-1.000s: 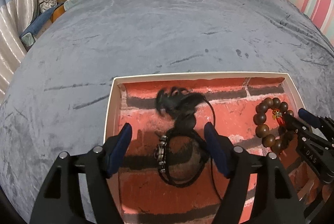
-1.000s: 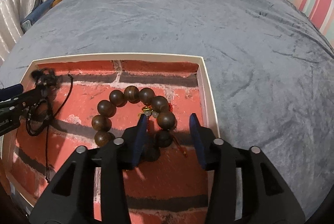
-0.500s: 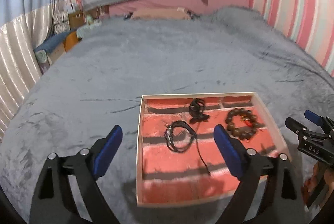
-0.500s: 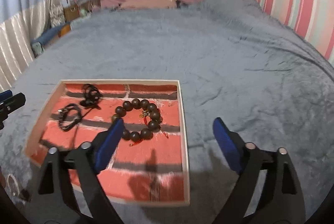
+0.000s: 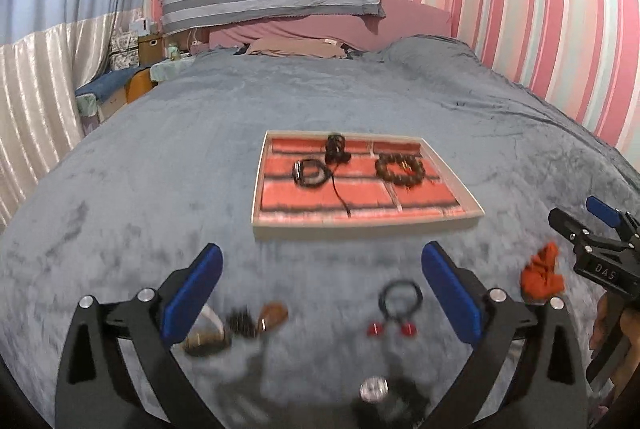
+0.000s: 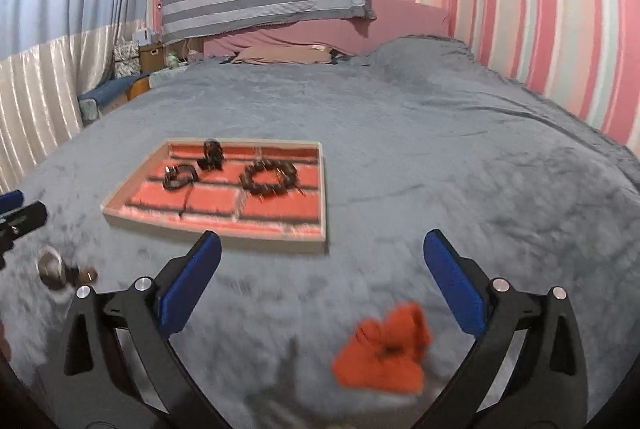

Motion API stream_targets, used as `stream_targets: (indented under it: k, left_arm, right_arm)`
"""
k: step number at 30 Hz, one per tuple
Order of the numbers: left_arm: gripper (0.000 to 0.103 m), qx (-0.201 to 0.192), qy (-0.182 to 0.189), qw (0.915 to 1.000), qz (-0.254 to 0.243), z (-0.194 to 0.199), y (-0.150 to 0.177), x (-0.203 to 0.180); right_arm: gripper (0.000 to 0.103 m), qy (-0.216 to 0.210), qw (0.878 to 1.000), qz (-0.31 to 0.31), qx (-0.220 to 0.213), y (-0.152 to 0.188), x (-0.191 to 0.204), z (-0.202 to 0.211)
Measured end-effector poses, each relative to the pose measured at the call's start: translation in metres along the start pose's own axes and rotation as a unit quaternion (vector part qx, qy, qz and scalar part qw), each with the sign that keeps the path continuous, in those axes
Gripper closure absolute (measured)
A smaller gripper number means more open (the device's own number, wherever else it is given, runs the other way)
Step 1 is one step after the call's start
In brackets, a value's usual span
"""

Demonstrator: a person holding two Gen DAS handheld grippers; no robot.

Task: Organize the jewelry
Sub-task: 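Lift both grippers away from the tray toward the remaining jewelry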

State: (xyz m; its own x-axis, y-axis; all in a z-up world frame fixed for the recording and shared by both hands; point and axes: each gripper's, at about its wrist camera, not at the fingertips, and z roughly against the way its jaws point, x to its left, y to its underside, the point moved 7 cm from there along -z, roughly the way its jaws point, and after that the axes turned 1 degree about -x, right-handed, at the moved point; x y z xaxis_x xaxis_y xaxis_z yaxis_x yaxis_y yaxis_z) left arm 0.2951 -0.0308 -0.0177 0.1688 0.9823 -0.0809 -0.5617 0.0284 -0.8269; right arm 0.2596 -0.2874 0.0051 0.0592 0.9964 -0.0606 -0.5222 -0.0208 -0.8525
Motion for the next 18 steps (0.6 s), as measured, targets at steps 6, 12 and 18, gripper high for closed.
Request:
stream_targets:
  k: [6,12,18]
  left_arm:
    - [0.004,-0.008,-0.006,0.9999,-0.006,0.028,0.042,-0.009]
    - [0.004,0.001,0.001,1.0,0.005,0.03,0.077,-0.011]
    - [0.004,0.018,-0.013,0.9997,-0.002,0.022,0.1,-0.013]
  right_arm:
    - [0.004,0.016,1.0,0.008,0.004,0.048,-0.008,0.03]
    - [0.004,0.022,1.0,-0.004,0.006,0.088,-0.014,0.048]
    - [0.004,0.025,0.999,-0.003,0.021,0.112,-0.013,0.05]
